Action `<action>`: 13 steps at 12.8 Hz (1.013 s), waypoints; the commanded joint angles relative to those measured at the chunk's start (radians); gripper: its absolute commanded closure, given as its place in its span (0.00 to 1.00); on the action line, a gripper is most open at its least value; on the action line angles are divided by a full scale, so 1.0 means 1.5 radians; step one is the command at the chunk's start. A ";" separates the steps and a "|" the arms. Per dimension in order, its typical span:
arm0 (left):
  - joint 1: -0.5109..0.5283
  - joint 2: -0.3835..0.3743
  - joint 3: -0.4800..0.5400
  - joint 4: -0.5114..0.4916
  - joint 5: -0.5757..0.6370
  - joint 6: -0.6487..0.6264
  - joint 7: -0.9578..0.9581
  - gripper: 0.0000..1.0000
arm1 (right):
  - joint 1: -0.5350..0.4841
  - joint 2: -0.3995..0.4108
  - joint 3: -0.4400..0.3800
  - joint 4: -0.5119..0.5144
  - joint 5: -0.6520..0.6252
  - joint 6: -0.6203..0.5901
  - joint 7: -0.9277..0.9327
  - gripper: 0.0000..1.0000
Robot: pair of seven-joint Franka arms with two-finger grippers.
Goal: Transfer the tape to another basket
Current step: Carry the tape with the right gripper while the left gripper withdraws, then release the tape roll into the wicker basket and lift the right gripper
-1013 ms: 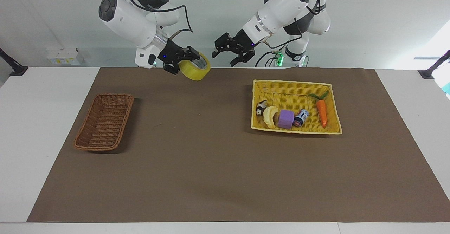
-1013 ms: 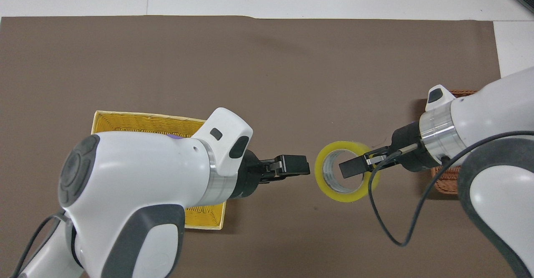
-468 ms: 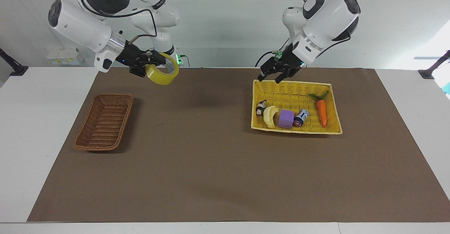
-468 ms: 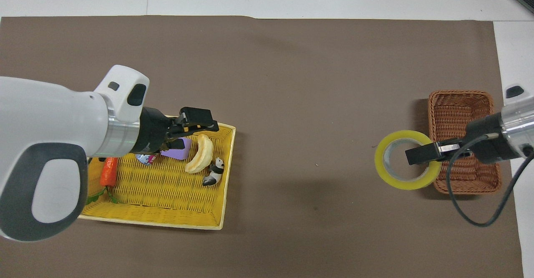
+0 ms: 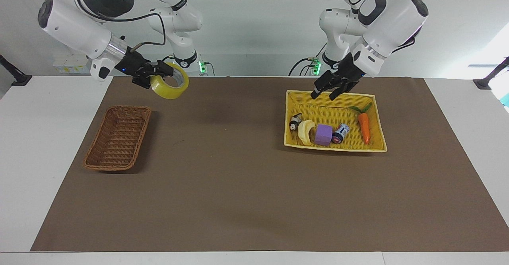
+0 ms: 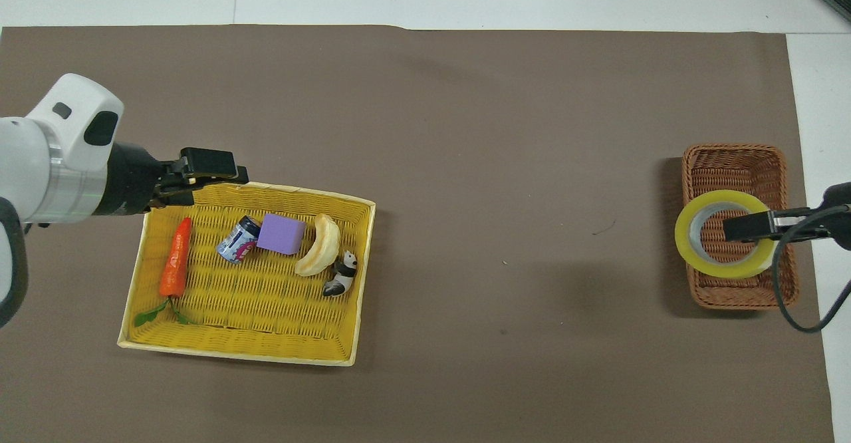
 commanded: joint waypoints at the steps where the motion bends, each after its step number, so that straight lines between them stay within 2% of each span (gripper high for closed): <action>1: 0.056 0.009 -0.008 0.022 0.060 -0.022 0.143 0.00 | -0.090 0.104 0.008 0.000 -0.002 0.073 -0.160 1.00; 2: 0.077 0.015 -0.008 0.028 0.078 -0.022 0.181 0.00 | -0.116 0.141 0.008 0.003 0.003 0.104 -0.208 1.00; 4: 0.104 0.016 -0.008 0.044 0.123 -0.028 0.196 0.00 | -0.138 0.179 0.008 0.007 0.007 0.149 -0.246 1.00; 7: 0.143 0.023 -0.008 0.095 0.168 -0.107 0.173 0.00 | -0.141 0.186 0.008 0.009 0.032 0.165 -0.246 1.00; 9: 0.142 0.023 -0.008 0.128 0.220 -0.163 0.158 0.00 | -0.145 0.191 0.008 0.008 0.066 0.165 -0.249 1.00; 11: 0.136 0.021 -0.008 0.129 0.249 -0.175 0.159 0.00 | -0.167 0.214 0.008 0.007 0.107 0.162 -0.280 1.00; 13: 0.132 0.023 -0.008 0.134 0.249 -0.193 0.160 0.00 | -0.168 0.219 0.008 0.003 0.111 0.156 -0.302 1.00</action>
